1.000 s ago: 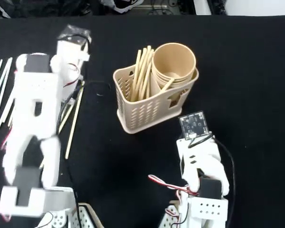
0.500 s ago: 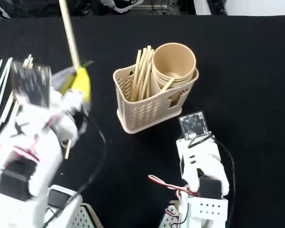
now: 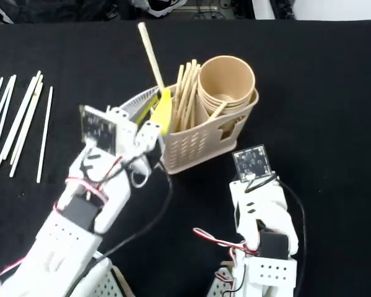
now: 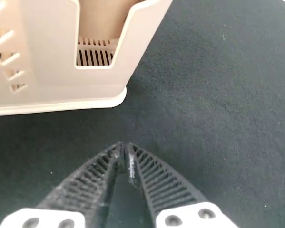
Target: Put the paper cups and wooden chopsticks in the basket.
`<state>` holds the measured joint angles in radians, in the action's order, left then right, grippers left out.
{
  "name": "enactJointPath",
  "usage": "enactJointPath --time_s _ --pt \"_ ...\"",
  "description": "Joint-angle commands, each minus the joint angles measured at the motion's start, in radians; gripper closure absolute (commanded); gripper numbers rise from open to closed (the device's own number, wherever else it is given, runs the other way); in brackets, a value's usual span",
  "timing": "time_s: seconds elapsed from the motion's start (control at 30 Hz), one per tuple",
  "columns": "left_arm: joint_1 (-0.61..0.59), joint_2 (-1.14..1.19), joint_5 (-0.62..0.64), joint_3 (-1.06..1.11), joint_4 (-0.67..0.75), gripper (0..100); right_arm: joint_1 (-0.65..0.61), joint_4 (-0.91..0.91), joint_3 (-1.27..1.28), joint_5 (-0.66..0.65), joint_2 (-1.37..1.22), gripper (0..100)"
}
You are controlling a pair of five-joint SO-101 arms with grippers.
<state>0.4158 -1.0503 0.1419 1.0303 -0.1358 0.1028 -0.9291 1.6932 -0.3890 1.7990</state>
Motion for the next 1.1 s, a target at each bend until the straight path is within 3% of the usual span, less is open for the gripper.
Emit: enactJointPath --time_s 0.0,0.13,0.23,0.33,0.5,0.7,0.9,1.07 --pt "-0.019 0.137 0.051 -0.079 0.048 97 0.009 0.000 -0.008 -0.006 0.067 98.4" --pt "-0.018 0.258 0.040 -0.062 0.002 95 0.009 0.000 -0.008 -0.006 0.067 98.4" --pt "-0.001 0.270 -0.009 -0.166 -0.285 79 0.009 0.000 -0.008 -0.006 0.067 98.4" --pt "-0.012 0.270 0.051 -0.344 -0.539 78 0.009 0.000 -0.008 -0.006 0.067 98.4" --pt "-0.090 0.281 0.049 -0.624 -0.827 78 0.009 0.000 -0.008 -0.006 0.067 98.4" --pt "-0.298 0.282 0.028 -0.829 -1.160 78 0.009 0.000 -0.008 -0.006 0.067 98.4" --pt "-0.446 0.351 -0.180 -0.774 -1.336 78 0.009 -0.002 -0.008 -0.006 0.067 98.4" --pt "-0.558 0.571 -0.330 -0.674 -1.333 78 0.009 -0.003 -0.008 -0.006 0.067 98.4"
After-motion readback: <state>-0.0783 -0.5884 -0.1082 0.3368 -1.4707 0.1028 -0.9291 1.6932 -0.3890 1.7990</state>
